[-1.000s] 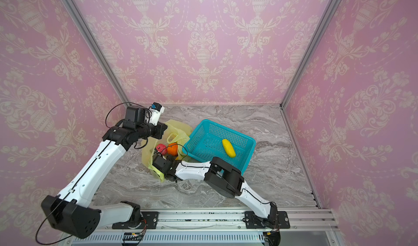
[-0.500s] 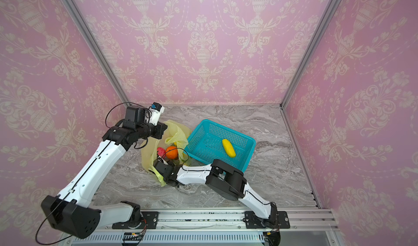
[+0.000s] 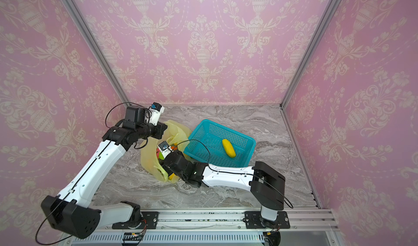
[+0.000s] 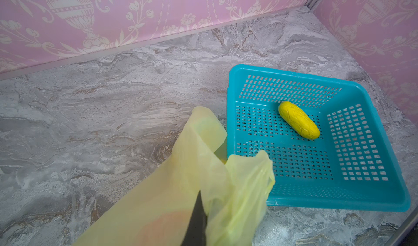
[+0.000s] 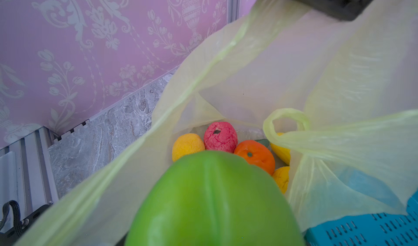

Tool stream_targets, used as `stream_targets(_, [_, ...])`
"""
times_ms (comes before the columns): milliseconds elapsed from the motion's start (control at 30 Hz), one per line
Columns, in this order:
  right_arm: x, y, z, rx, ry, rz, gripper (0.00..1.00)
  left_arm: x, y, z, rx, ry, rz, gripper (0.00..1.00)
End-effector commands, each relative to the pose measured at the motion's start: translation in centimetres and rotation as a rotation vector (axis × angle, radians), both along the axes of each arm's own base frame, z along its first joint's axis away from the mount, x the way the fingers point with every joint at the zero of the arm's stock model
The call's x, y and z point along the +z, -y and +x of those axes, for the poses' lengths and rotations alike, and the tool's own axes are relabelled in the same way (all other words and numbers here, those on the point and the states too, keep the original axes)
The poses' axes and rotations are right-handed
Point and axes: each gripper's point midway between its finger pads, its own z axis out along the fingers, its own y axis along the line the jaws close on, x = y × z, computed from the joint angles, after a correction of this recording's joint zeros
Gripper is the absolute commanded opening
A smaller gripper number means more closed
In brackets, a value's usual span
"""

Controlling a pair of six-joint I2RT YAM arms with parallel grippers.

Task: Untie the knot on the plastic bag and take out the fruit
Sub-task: 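Lift the green pear out of the bag and carry it over the basket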

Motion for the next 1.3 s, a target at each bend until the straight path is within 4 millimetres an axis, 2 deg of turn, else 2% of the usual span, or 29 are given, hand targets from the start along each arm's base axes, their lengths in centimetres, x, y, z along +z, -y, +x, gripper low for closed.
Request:
stream_targets(0, [0.4,3.5,1.6,-0.089,0.057,0.001,0.36,0.4,-0.7,-0.3,0.009,0.020,0.016,0.00])
stream_targets(167, [2.0,10.7,4.3,-0.252,0.092,0.094,0.34,0.3,-0.8,-0.2,0.014,0.019,0.020,0.00])
stream_targets(333, [0.8,19.6,8.1,-0.472,0.052,0.171,0.33,0.3,-0.8,-0.2,0.014,0.020,0.022,0.00])
stream_targets(433, [-0.5,23.0,9.6,-0.550,0.017,0.187,0.33,0.2,-0.8,-0.2,0.017,0.018,0.024,0.00])
stream_targets(500, [-1.4,24.2,10.5,-0.582,-0.009,0.174,0.34,0.2,-0.8,-0.1,0.016,0.017,0.023,0.00])
stream_targets(633, [-4.6,25.5,12.8,-0.643,-0.096,0.100,0.34,0.2,-0.8,-0.1,0.015,0.017,0.022,0.00])
stream_targets(867, [-10.2,25.4,15.5,-0.646,-0.276,0.005,0.34,0.2,-0.9,-0.1,0.017,0.016,0.022,0.00])
stream_targets(1067, [-11.9,24.9,16.4,-0.634,-0.348,-0.038,0.41,0.2,-0.9,-0.1,0.017,0.015,0.018,0.00])
stream_targets(1267, [-13.4,25.5,16.9,-0.665,-0.385,-0.064,0.46,0.1,-0.8,-0.1,0.016,0.014,0.018,0.00])
